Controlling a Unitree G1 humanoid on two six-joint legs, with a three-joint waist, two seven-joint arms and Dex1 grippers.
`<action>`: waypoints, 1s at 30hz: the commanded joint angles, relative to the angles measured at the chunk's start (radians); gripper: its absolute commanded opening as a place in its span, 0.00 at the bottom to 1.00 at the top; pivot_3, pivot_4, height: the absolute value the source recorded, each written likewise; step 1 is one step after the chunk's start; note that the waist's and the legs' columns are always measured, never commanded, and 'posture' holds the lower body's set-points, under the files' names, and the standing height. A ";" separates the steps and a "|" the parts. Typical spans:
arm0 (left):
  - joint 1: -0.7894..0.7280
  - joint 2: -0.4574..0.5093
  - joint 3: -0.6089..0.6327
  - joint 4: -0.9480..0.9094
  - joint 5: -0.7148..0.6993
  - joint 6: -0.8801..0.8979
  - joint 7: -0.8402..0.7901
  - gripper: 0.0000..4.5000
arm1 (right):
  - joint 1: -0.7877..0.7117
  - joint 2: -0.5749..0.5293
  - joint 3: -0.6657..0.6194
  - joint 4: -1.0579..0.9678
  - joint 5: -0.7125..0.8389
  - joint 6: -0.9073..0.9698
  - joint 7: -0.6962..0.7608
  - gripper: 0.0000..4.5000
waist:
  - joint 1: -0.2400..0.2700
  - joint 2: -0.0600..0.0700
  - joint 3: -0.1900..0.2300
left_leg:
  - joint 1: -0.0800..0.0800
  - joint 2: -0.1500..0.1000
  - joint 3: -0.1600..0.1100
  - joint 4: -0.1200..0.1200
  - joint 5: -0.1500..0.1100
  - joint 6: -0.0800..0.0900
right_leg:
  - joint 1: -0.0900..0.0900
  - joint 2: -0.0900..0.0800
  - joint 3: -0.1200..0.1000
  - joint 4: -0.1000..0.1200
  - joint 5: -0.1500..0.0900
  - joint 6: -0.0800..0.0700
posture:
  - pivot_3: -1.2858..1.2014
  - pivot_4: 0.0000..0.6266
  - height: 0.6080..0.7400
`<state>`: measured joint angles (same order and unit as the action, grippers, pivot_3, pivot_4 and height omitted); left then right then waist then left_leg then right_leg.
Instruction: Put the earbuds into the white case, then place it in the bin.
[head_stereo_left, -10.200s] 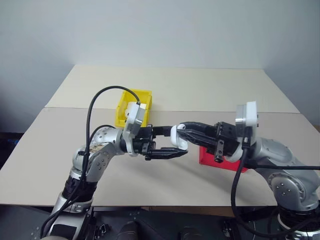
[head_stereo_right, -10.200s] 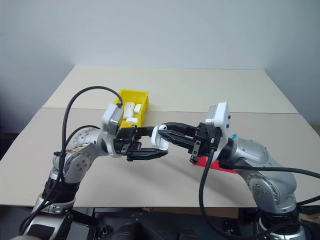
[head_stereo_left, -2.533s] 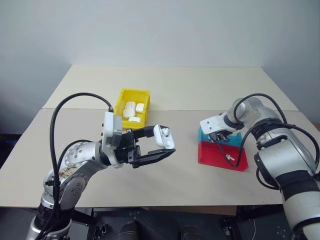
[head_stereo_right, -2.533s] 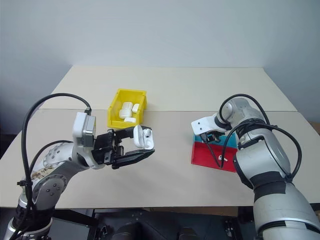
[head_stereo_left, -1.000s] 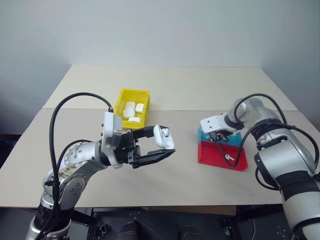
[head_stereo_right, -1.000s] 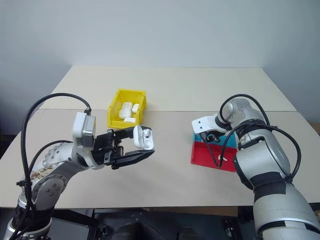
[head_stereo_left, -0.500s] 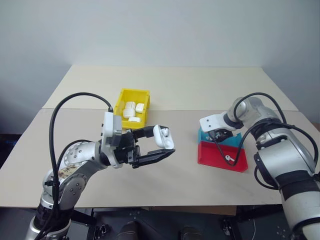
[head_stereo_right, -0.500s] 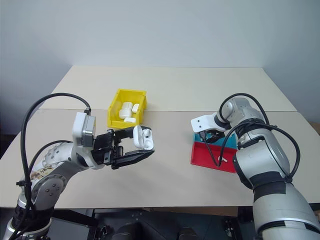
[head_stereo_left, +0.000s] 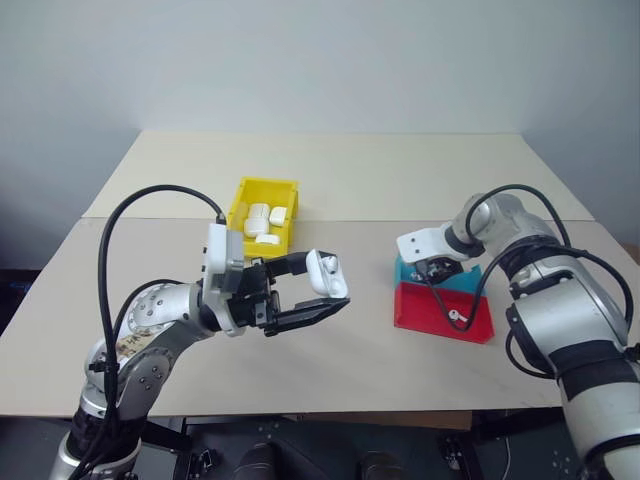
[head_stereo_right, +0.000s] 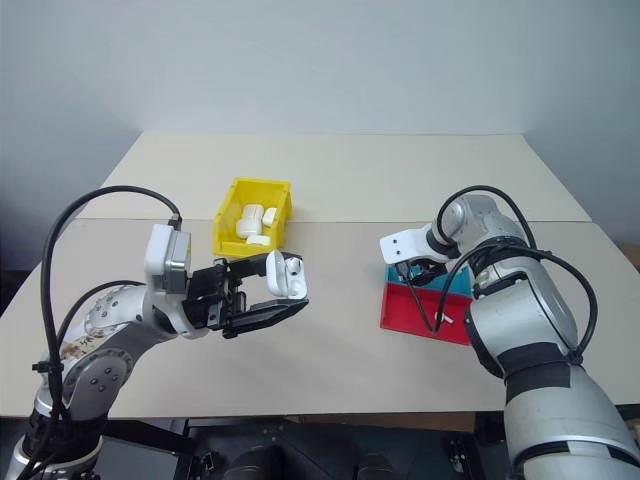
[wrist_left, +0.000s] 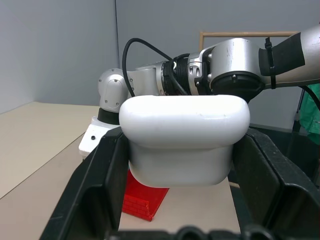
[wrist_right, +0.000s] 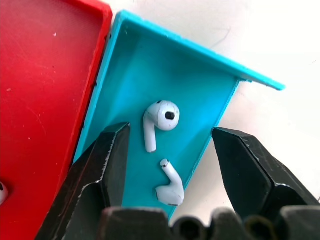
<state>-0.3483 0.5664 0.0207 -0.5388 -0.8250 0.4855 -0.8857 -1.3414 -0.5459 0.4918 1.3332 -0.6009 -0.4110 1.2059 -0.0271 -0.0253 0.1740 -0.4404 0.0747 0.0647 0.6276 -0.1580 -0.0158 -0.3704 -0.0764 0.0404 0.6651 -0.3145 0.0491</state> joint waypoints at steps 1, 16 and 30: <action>-0.005 0.005 0.017 -0.037 -0.007 -0.011 0.002 0.62 | -0.011 0.007 -0.020 -0.003 0.024 -0.008 0.018 0.69 | 0.000 0.000 0.000 | 0.000 0.000 0.000 0.000 0.000 0.000 | 0.000 0.000 0.000 0.000 0.000 0.000 | 0.52 0.24 1.00; -0.002 0.009 0.020 -0.037 -0.008 -0.010 0.002 0.62 | 0.000 0.011 -0.010 -0.003 0.025 -0.011 0.020 0.57 | -0.008 0.000 0.000 | 0.000 0.000 0.000 0.000 0.000 0.000 | 0.000 0.000 0.000 0.000 0.000 0.000 | 0.52 0.24 1.00; -0.011 0.009 0.014 -0.027 -0.007 -0.011 -0.002 0.62 | -0.002 -0.003 -0.038 -0.004 0.056 0.028 0.030 0.19 | -0.012 0.000 0.000 | 0.000 0.000 0.000 0.000 0.000 0.000 | 0.000 0.000 0.000 0.000 0.000 0.000 | 0.52 0.24 1.00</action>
<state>-0.3462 0.5744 0.0208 -0.5389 -0.8250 0.4855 -0.8855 -1.3361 -0.5308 0.4825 1.3369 -0.5673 -0.4006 1.2267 -0.0395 -0.0253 0.1740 -0.4404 0.0747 0.0647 0.6277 -0.1580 -0.0158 -0.3704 -0.0765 0.0405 0.6653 -0.3145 0.0491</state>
